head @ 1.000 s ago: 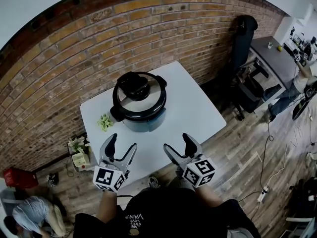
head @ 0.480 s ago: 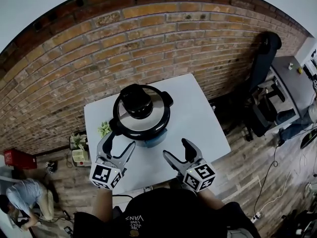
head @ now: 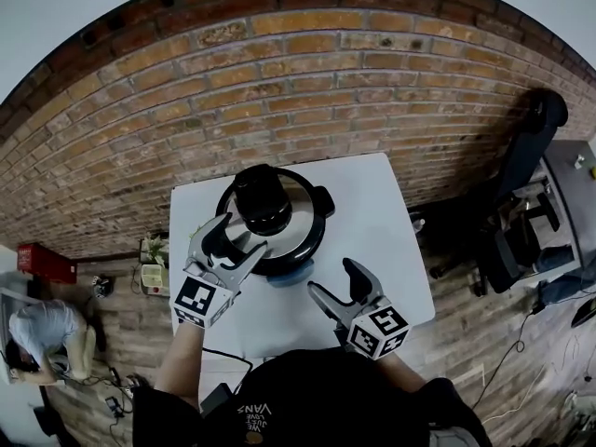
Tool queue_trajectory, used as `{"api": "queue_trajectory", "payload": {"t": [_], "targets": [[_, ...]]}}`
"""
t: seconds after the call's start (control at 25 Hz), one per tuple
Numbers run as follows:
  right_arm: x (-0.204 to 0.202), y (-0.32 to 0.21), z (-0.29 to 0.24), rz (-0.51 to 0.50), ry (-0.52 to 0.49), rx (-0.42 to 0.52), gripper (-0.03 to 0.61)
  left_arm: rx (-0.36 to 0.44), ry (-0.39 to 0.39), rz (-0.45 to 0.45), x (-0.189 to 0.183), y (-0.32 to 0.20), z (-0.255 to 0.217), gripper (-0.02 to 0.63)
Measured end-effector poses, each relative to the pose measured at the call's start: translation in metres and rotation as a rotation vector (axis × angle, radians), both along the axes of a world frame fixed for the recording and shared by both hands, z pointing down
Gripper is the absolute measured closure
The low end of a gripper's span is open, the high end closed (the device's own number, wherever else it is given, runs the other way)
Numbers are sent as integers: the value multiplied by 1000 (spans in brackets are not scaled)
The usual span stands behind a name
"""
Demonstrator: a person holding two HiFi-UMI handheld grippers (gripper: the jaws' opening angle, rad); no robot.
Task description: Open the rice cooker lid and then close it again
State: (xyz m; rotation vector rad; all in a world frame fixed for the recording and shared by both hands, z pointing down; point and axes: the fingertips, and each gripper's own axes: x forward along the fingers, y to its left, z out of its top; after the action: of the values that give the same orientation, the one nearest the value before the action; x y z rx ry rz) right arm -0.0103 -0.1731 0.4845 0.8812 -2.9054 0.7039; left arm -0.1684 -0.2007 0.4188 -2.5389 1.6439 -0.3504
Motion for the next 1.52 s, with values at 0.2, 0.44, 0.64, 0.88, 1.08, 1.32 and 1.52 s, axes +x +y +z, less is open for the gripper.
{"api": "queue_trajectory", "payload": {"t": [0.2,0.44,0.64,0.88,1.08,1.32,1.52], "targets": [[3,-10,3,-20,-2,-9,186,-27,-83,49,5,-29,-5,295],[11,-18,4,-4,-3,-18,186,-84,-194,158,23,-59,1,293],[18,-20,6,27,-6,-24,186,-181,-237,234,28,-73,15,295],[23,-16,9,63,-1,-39,186,-318,-200,304,30,-79,34,295],[24,-13,11,86,16,-50,186,-366,-154,332,30,-80,36,306],[19,-6,13,78,45,-63,187,-383,-175,373,30,-79,37,332],[21,-3,11,107,48,-63,187,-378,-184,408,30,-78,37,333]]}}
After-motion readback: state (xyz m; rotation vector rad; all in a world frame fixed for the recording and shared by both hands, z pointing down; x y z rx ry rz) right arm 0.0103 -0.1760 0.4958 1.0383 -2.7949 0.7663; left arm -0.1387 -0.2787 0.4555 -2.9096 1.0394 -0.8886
